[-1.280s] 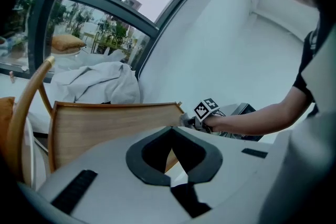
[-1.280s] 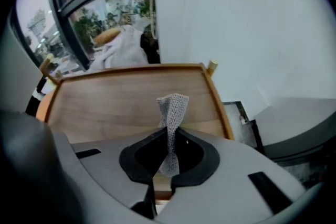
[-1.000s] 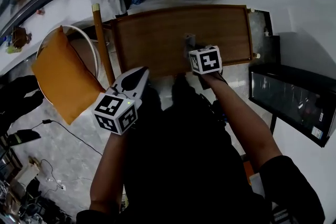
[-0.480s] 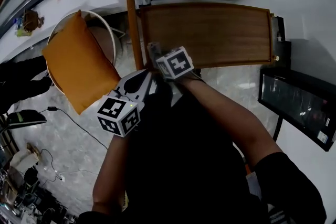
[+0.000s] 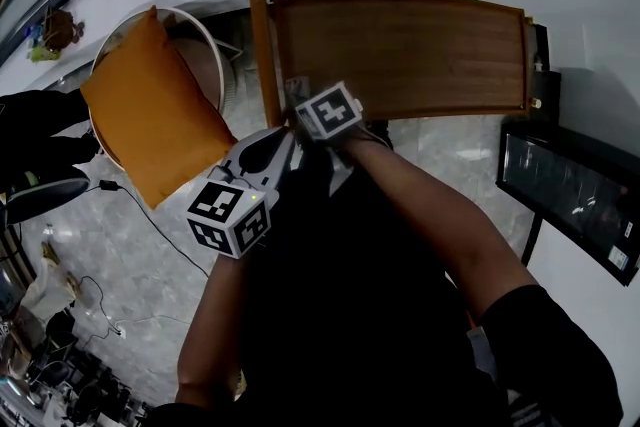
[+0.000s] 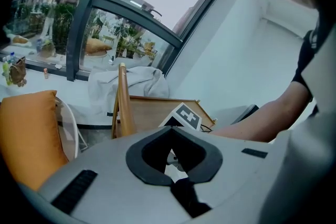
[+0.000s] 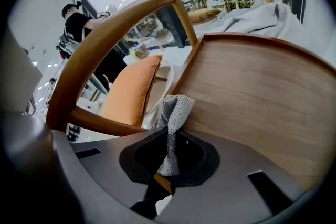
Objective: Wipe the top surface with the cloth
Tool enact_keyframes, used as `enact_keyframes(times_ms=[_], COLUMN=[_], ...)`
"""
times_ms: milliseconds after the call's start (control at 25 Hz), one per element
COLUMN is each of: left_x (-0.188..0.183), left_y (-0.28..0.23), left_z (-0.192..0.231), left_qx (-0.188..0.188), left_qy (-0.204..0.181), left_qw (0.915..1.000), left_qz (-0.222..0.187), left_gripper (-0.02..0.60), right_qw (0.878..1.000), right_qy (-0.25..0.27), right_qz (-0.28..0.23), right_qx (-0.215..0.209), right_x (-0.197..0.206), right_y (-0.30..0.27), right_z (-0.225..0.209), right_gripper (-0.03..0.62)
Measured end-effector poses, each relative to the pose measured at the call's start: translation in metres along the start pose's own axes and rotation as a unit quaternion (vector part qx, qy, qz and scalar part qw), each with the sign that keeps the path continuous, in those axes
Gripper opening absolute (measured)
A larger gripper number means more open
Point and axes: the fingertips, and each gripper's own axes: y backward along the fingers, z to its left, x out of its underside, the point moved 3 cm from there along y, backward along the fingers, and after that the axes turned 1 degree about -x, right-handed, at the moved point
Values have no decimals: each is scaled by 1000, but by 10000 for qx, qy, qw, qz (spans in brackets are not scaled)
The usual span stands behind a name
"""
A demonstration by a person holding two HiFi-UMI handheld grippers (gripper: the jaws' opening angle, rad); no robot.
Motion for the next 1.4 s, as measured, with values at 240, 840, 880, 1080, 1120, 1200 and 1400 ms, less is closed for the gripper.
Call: enact_keyframes(times_ms=[240, 840, 880, 1080, 1120, 1200, 1400], left_x=[-5, -19, -20, -21, -21, -21, -22], left_y=[-15, -106, -113, -148, -155, -169, -204], left_z=[-17, -97, -102, -129, -134, -143, -173], left_qx=[97, 575, 606, 757, 787, 850, 1001], left_qy=[-86, -341, -356, -402, -416, -443, -526], left_qw=[9999, 9973, 9969, 9953, 9949, 9940, 9919], left_qz=[74, 319, 342, 461, 482, 524, 585], left_gripper=[11, 11, 11, 11, 11, 11, 11], right_qw=[9978, 9965, 9961, 9925, 9915, 9897, 9847], right_qy=[606, -39, -112, -318, -352, -436, -599], right_qz=[207, 97, 94, 59, 42, -7, -84], right_qx=[169, 830, 868, 1177, 1253, 1362, 1633], right_x=[10, 70, 76, 100, 105, 114, 140], right_y=[9, 111, 119, 159, 167, 182, 221], right_z=[-11, -162, -172, -225, -236, -256, -303], right_gripper=[34, 34, 34, 34, 34, 34, 34])
